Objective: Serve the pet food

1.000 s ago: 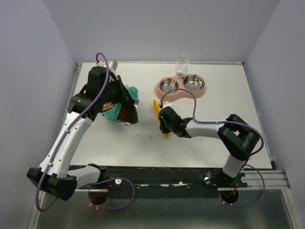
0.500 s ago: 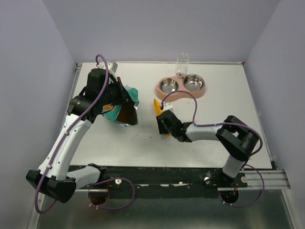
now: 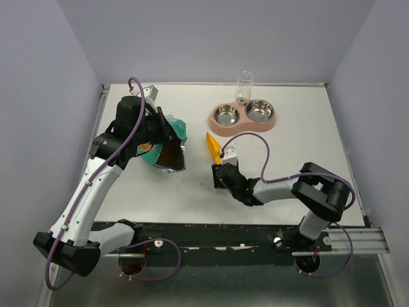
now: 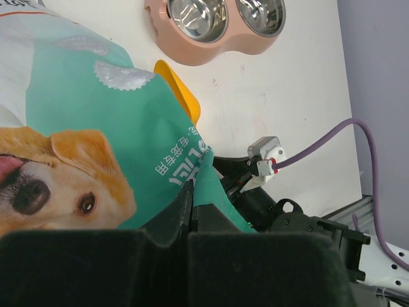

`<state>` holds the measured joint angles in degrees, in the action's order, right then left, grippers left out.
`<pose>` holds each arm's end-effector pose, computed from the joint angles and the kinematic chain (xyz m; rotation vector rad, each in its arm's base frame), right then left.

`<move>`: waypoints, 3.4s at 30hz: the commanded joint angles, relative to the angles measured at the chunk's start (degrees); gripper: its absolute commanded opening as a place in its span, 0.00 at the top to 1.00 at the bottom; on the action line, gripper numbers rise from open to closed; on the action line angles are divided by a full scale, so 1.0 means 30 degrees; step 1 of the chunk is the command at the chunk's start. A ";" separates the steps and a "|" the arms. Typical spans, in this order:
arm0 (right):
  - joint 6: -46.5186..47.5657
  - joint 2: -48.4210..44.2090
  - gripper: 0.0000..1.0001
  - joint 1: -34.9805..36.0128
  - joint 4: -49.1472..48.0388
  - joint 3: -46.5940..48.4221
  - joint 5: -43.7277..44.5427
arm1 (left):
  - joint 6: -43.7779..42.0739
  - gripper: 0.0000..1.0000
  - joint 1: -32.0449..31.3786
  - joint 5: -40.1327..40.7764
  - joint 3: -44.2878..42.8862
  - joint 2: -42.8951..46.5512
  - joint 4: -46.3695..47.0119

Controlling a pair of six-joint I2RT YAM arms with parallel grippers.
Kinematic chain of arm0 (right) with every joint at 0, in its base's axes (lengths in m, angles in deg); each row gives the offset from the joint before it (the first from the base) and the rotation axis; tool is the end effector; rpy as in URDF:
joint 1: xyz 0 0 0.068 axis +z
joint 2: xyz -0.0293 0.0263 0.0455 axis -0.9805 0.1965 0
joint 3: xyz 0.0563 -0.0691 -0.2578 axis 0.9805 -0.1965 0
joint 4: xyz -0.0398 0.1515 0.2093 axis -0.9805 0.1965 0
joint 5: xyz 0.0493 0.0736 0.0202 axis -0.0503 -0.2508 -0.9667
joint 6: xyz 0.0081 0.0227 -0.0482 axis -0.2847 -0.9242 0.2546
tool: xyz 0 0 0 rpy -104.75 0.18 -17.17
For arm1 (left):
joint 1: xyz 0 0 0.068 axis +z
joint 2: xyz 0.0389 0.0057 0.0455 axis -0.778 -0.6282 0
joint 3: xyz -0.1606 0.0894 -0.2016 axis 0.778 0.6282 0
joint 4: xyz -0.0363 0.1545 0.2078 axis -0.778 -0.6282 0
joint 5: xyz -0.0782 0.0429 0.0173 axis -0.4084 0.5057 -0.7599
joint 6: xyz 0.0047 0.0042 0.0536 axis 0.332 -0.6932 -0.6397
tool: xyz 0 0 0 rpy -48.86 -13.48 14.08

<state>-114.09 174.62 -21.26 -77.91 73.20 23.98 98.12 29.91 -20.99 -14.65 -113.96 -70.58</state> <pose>0.1827 0.2533 0.1310 -0.3197 2.1283 0.2644 0.2094 -0.0883 0.4034 -0.1344 2.1854 -0.7659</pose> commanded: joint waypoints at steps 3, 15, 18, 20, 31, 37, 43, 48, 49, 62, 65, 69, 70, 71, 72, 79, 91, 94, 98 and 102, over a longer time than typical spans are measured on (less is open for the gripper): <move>-0.1520 0.1294 0.36 0.1691 -0.2065 -0.1971 0.3024 | 0.0605 1.00 -0.0151 -0.0213 0.0865 0.1112 0.1167; -0.0821 0.6798 0.37 0.3627 -1.1552 -0.4314 0.5900 | 0.1719 1.00 -0.0093 -0.0535 0.3033 0.2430 0.1929; -0.0234 0.8410 0.38 0.3891 -1.3899 -0.4551 0.6223 | 0.1661 1.00 -0.0122 -0.0361 0.3297 0.2782 0.2075; -0.0056 0.9290 0.39 0.4008 -1.4257 -0.4318 0.6455 | 0.1457 1.00 -0.0122 -0.0126 0.3473 0.3133 0.2018; 0.0411 1.2076 0.83 0.4067 -1.4228 -0.2970 0.7571 | 0.1105 1.00 -0.0093 0.0080 0.4967 0.4190 0.2661; -0.0054 0.7024 0.99 0.4155 -1.1715 -0.4635 0.6053 | 0.0929 1.00 -0.0150 0.0109 0.4647 0.3898 0.2574; -0.3359 -0.4312 0.99 0.4155 -0.1218 -0.5461 -0.0507 | 0.0607 1.00 -0.0969 0.0137 0.3797 0.2814 0.2134; -0.6466 -1.2579 0.99 0.4067 0.8340 -0.3181 -0.4756 | -0.0124 1.00 -0.1820 0.0810 0.2424 0.1586 0.1581; -0.6965 -1.3925 0.99 0.3864 1.0217 -0.2304 -0.5750 | -0.0387 1.00 -0.1879 0.0957 0.1926 0.1292 0.1259; -1.1454 -1.5055 0.99 0.3599 2.8949 1.1903 -0.7282 | -0.1971 1.00 -0.2026 0.1691 -0.3348 -0.3132 -0.0296; -1.1131 -1.4148 0.99 0.3570 3.0299 1.4776 -0.7721 | -0.2001 1.00 -0.2055 0.1604 -0.4375 -0.3981 -0.0618; -1.0896 -1.2829 0.99 0.3599 3.0539 1.7561 -0.8161 | -0.2176 1.00 -0.2026 0.1457 -0.5430 -0.4657 -0.1291; -1.0867 -1.2478 0.99 0.3570 3.0335 1.8003 -0.8365 | -0.2264 1.00 -0.2026 0.1486 -0.5549 -0.4687 -0.1525; -1.0780 -1.1865 0.99 0.3598 3.0217 1.8501 -0.8628 | -0.2323 1.00 -0.2055 0.1486 -0.5550 -0.4658 -0.1673; -1.0489 -1.0989 0.99 0.3599 3.0129 1.8825 -0.8979 | -0.2381 1.00 -0.2055 0.1457 -0.5521 -0.4571 -0.1732; -0.8877 -0.7497 1.00 0.2022 2.9131 2.1111 -1.1174 | -0.2441 1.00 -0.2290 0.1106 -0.4995 -0.3957 -0.1997; -0.7410 -0.2983 0.99 -0.0854 3.0976 2.5013 -1.2934 | -0.0744 1.00 -0.2846 0.0491 -0.4846 -0.4042 -0.1441; -0.7556 -0.3215 0.99 -0.1145 3.0366 2.3287 -1.3753 | 0.0018 1.00 -0.2875 0.0228 -0.4993 -0.4393 -0.0943; -0.7264 -0.2456 0.99 -0.1879 3.0306 2.2784 -1.3761 | 0.0956 1.00 -0.2875 0.0051 -0.5344 -0.4891 -0.0737; -0.6971 -0.1841 0.99 -0.2931 2.7615 2.1964 -1.4253 | 0.1542 1.00 -0.2875 -0.0183 -0.5842 -0.5360 -0.0533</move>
<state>-137.02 166.90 -27.18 10.69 141.17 -16.17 98.25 21.69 -18.46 -28.15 -129.28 -77.64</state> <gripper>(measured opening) 0.324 0.009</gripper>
